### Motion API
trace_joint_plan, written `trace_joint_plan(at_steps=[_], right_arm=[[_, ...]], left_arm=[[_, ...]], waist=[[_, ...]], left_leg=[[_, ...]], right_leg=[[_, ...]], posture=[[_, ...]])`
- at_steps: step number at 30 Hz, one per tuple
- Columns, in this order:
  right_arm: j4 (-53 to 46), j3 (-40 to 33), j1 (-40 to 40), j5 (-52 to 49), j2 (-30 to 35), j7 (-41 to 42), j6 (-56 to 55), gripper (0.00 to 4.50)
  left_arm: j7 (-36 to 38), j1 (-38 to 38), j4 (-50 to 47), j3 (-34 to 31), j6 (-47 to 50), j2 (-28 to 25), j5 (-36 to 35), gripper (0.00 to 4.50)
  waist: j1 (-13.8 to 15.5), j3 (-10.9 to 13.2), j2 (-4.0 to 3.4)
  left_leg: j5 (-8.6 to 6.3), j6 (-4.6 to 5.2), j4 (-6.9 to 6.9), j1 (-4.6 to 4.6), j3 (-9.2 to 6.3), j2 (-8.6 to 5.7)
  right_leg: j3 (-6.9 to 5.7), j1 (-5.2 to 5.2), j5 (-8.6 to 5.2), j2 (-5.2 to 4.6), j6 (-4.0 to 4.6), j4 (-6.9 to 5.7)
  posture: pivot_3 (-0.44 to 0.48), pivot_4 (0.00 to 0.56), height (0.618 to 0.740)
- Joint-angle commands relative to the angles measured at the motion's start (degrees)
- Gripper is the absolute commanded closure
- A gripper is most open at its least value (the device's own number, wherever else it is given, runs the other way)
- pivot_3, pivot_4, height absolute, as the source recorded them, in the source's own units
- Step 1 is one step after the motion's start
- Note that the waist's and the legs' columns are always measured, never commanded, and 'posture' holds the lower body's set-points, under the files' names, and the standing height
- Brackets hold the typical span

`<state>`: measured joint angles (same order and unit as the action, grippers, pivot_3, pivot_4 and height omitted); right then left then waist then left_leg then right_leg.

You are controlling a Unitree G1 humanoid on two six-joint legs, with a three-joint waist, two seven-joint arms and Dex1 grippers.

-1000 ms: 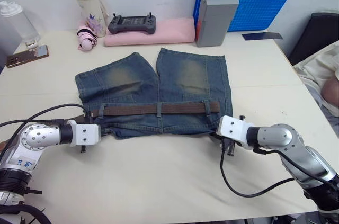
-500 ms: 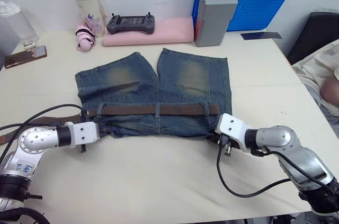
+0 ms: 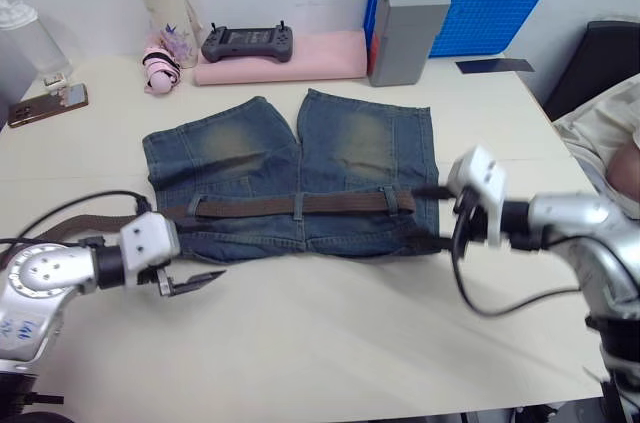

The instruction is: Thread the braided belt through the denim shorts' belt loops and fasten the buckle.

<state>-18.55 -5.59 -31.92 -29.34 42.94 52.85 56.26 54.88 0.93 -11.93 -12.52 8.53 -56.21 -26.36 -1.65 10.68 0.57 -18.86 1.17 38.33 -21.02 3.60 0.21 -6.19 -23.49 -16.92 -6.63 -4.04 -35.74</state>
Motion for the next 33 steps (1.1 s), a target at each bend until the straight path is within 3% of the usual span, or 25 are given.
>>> trace_joint_plan(at_steps=[1, 5, 13, 21, 22, 27, 33], right_arm=[[9.0, -1.9, -6.0, -1.7, -4.9, -7.9, 10.7, 0.0], [19.0, -3.0, -9.8, -0.8, -11.2, -14.8, 17.3, 0.0], [21.8, -0.2, -7.8, -1.9, -12.8, -15.6, 19.4, 0.0], [20.3, -1.0, -6.7, -3.3, -14.3, -15.7, 18.4, 3.79], [20.1, -1.1, -6.5, -3.4, -14.4, -15.7, 18.3, 4.1], [19.3, -2.0, -6.3, -3.8, -14.9, -16.1, 17.6, 4.1], [17.2, -1.9, -5.4, -3.8, -16.1, -17.4, 16.3, 4.1]], left_arm=[[-1.2, -0.2, -2.8, -2.5, 4.5, 1.6, -3.2, 0.08], [-2.5, -0.3, -4.9, -2.1, 5.9, 3.9, -2.3, 0.08], [-4.4, 1.6, -8.4, -3.1, 7.6, 6.6, -1.4, 0.08], [-5.5, 0.7, -7.2, -6.8, 12.0, 7.9, -5.4, 0.04], [-5.6, 0.0, -6.4, -7.4, 13.4, 8.0, -6.3, 0.04], [-9.2, -10.6, 5.4, -10.1, 26.9, 8.0, -13.4, 0.04], [-3.7, -22.9, 24.7, -8.1, 34.4, 6.0, -13.6, 0.0]], waist=[[0.1, 0.0, 0.0], [0.2, 0.0, -0.02], [0.2, 0.0, -0.05], [0.1, 0.0, -0.05], [0.1, 0.0, -0.05], [0.1, 0.0, -0.05], [-0.1, 0.0, -0.04]], left_leg=[[0.02, -0.03, 0.0, 0.0, 0.0, 0.0], [0.07, -0.09, -0.13, -0.22, -0.01, -0.02], [0.0, 0.17, -0.08, -0.41, 0.09, -0.15], [0.11, 0.03, -0.07, -0.26, 0.13, -0.1], [0.11, 0.02, -0.07, -0.26, 0.13, -0.09], [0.13, 0.0, -0.06, -0.27, 0.1, -0.08], [0.14, -0.02, -0.08, -0.26, 0.2, -0.09]], right_leg=[[0.0, 0.0, 0.0, 0.0, 0.01, -0.01], [-0.04, -0.18, 0.01, -0.01, 0.05, -0.18], [-0.08, -0.23, 0.05, -0.03, -0.04, -0.02], [-0.02, -0.21, 0.05, 0.0, -0.04, -0.18], [-0.02, -0.21, 0.05, 0.0, -0.04, -0.2], [-0.04, -0.21, 0.05, 0.02, -0.04, -0.22], [-0.03, -0.24, 0.05, 0.09, -0.04, -0.21]], posture=[[0.0, 0.15, 0.712], [0.0, 0.15, 0.712], [0.0, 0.15, 0.712], [0.0, 0.15, 0.712], [0.0, 0.15, 0.712], [0.0, 0.15, 0.712], [0.0, 0.15, 0.712]])
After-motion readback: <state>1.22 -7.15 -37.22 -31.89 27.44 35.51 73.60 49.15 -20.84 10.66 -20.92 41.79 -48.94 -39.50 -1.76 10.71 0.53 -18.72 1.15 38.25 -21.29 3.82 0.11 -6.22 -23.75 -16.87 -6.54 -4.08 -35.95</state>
